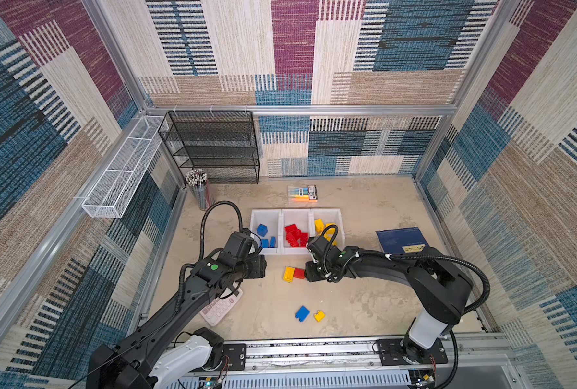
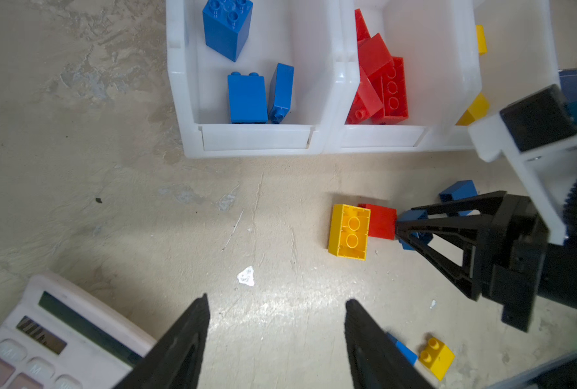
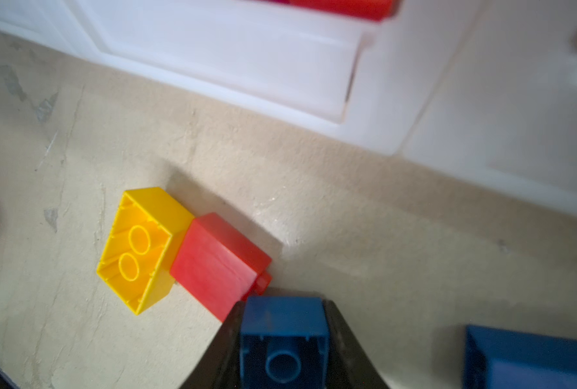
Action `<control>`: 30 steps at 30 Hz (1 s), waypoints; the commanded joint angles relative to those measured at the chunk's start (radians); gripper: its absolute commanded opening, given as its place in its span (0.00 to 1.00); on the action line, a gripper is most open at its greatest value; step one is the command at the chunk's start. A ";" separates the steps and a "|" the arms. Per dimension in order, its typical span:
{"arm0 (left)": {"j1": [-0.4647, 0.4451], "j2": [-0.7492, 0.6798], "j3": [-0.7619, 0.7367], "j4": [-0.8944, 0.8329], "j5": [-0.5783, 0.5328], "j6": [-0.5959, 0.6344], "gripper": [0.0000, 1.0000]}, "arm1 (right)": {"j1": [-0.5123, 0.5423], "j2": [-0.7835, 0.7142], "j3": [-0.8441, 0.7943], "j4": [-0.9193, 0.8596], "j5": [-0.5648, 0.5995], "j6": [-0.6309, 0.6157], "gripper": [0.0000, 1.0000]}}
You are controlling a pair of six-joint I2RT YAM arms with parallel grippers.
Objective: Sort the legos into containers by color
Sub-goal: 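Grasp a blue brick with the right gripper and lift it over the nearest compartment, then open the right gripper to drop the blue brick into the nearest compartment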
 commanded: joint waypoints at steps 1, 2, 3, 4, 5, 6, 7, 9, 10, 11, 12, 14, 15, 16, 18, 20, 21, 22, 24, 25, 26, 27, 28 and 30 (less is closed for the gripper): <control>0.002 -0.011 -0.003 -0.018 -0.025 -0.012 0.67 | 0.010 0.000 0.017 0.017 0.009 0.002 0.34; 0.002 -0.016 -0.005 -0.020 -0.026 -0.012 0.67 | 0.014 -0.006 0.025 0.004 0.018 0.001 0.33; 0.002 -0.020 -0.006 -0.022 -0.029 -0.013 0.67 | 0.017 -0.012 0.037 -0.009 0.029 -0.003 0.32; 0.002 -0.024 -0.007 -0.026 -0.031 -0.012 0.67 | 0.019 -0.018 0.052 -0.026 0.039 -0.007 0.32; 0.002 -0.030 -0.008 -0.031 -0.034 -0.011 0.67 | 0.020 -0.023 0.074 -0.047 0.049 -0.016 0.32; 0.002 -0.037 -0.010 -0.041 -0.038 -0.013 0.67 | 0.022 -0.028 0.101 -0.069 0.058 -0.027 0.32; 0.002 -0.046 -0.012 -0.046 -0.042 -0.013 0.67 | 0.022 -0.032 0.128 -0.088 0.067 -0.040 0.32; 0.002 -0.069 -0.018 -0.062 -0.052 -0.016 0.67 | 0.022 -0.032 0.205 -0.120 0.084 -0.077 0.32; 0.002 -0.082 -0.022 -0.069 -0.057 -0.018 0.67 | 0.022 -0.026 0.244 -0.129 0.091 -0.094 0.32; 0.002 -0.097 -0.028 -0.074 -0.060 -0.024 0.67 | 0.022 -0.015 0.290 -0.138 0.096 -0.116 0.31; 0.002 -0.113 -0.037 -0.078 -0.062 -0.030 0.67 | 0.022 0.004 0.337 -0.139 0.098 -0.138 0.31; 0.002 -0.141 -0.054 -0.082 -0.060 -0.039 0.67 | 0.022 0.054 0.425 -0.133 0.094 -0.180 0.31; 0.002 -0.151 -0.062 -0.085 -0.059 -0.045 0.67 | 0.021 0.087 0.471 -0.137 0.089 -0.201 0.31; 0.002 -0.162 -0.068 -0.088 -0.058 -0.049 0.67 | 0.022 0.133 0.539 -0.146 0.086 -0.221 0.31; 0.002 -0.179 -0.079 -0.100 -0.056 -0.056 0.67 | 0.022 0.212 0.634 -0.159 0.076 -0.255 0.31; 0.002 -0.194 -0.089 -0.110 -0.054 -0.060 0.67 | 0.022 0.305 0.764 -0.178 0.069 -0.286 0.31; 0.002 -0.200 -0.092 -0.116 -0.054 -0.063 0.67 | 0.022 0.342 0.810 -0.186 0.069 -0.296 0.31; 0.003 -0.207 -0.095 -0.119 -0.054 -0.066 0.67 | 0.020 0.386 0.868 -0.205 0.073 -0.302 0.31; 0.002 -0.219 -0.101 -0.114 -0.050 -0.068 0.67 | 0.020 0.463 0.963 -0.238 0.081 -0.312 0.31; 0.003 -0.224 -0.104 -0.113 -0.048 -0.068 0.67 | 0.020 0.499 1.008 -0.257 0.082 -0.314 0.32; 0.003 -0.226 -0.106 -0.110 -0.047 -0.069 0.67 | 0.020 0.530 1.049 -0.274 0.086 -0.313 0.33; 0.003 -0.227 -0.106 -0.109 -0.045 -0.068 0.67 | 0.020 0.551 1.074 -0.286 0.086 -0.312 0.35; 0.003 -0.227 -0.106 -0.109 -0.044 -0.069 0.67 | 0.020 0.569 1.098 -0.297 0.088 -0.308 0.40; 0.002 -0.224 -0.108 -0.106 -0.041 -0.068 0.67 | 0.020 0.583 1.117 -0.302 0.090 -0.299 0.58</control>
